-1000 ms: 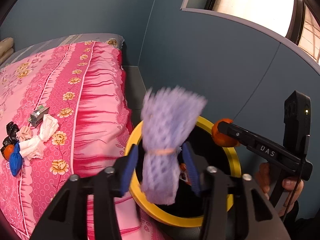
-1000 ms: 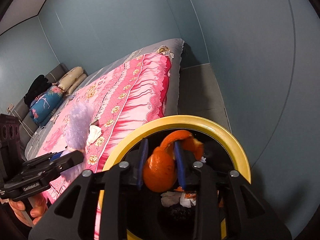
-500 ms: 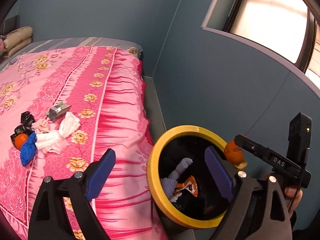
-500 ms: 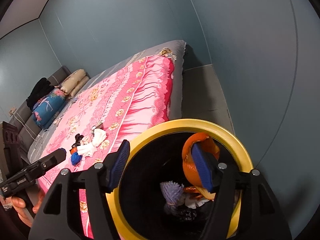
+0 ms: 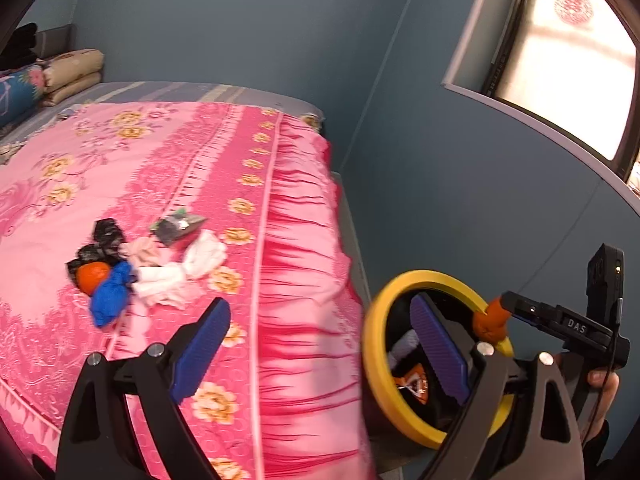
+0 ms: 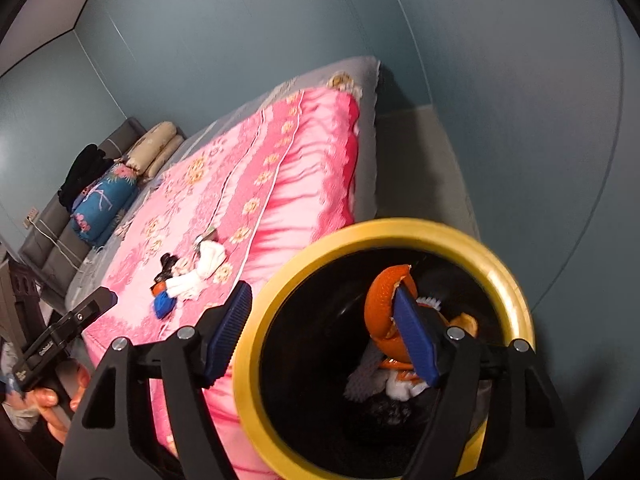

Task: Collect trash
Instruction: 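Move both open tools back toward the remaining trash on the bed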

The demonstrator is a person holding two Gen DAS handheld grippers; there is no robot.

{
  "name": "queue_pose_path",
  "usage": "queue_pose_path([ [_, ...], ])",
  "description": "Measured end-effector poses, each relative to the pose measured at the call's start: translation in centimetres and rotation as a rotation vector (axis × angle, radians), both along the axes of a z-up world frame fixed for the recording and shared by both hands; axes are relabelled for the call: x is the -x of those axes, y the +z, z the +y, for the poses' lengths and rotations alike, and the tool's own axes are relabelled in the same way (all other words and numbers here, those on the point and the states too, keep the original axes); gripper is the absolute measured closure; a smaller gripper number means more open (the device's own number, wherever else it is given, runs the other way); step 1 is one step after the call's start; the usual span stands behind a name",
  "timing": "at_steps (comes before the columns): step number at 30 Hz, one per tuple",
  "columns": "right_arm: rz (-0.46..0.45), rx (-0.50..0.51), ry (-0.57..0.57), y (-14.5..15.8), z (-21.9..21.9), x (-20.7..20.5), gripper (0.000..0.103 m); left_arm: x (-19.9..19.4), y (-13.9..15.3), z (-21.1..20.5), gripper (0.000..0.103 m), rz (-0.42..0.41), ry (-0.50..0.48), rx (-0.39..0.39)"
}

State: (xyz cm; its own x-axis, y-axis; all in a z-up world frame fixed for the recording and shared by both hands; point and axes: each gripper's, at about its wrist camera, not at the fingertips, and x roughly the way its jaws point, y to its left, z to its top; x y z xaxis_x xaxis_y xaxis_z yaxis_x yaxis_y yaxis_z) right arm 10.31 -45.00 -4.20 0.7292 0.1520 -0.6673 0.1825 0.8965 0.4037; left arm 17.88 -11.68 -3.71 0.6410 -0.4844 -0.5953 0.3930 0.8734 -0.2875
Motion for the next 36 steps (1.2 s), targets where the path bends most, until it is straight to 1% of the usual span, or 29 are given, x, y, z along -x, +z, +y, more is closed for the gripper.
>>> queue_pose_path([
  [2, 0.015, 0.004, 0.001, -0.1, 0.2, -0.2, 0.035, -0.1, -0.1, 1.2, 0.015, -0.004, 0.026, -0.004],
  [7, 0.076, -0.004, 0.016, -0.4, 0.7, -1.1, 0.034, -0.5, -0.7, 4.1, 0.015, 0.016, 0.082, 0.008],
  [14, 0.234, -0.004, 0.036, -1.4, 1.5, -2.5, 0.033, -0.3, -1.2, 7.9, 0.015, 0.009, 0.141, 0.016],
  [19, 0.302, -0.029, 0.05, -2.0, 2.0, -2.8, 0.033, -0.2, -1.4, 10.1, 0.015, 0.009, 0.172, 0.044],
  [22, 0.31, -0.019, 0.049, -1.7, 2.6, -2.9, 0.033, -0.1, -1.8, 11.5, 0.015, 0.006, 0.195, 0.053],
  [27, 0.292, 0.001, 0.061, -0.7, 4.2, -3.3, 0.033, -0.3, -2.9, 13.8, 0.015, 0.021, 0.232, 0.064],
  [32, 0.271, 0.025, 0.116, 0.3, 6.9, -4.6, 0.033, -0.6, -3.8, 16.0, 0.015, 0.024, 0.281, 0.044],
  [36, 0.259, 0.041, 0.185, 0.7, 9.8, -6.4, 0.032, -1.2, -4.5, 17.4, 0.015, 0.035, 0.308, 0.027],
])
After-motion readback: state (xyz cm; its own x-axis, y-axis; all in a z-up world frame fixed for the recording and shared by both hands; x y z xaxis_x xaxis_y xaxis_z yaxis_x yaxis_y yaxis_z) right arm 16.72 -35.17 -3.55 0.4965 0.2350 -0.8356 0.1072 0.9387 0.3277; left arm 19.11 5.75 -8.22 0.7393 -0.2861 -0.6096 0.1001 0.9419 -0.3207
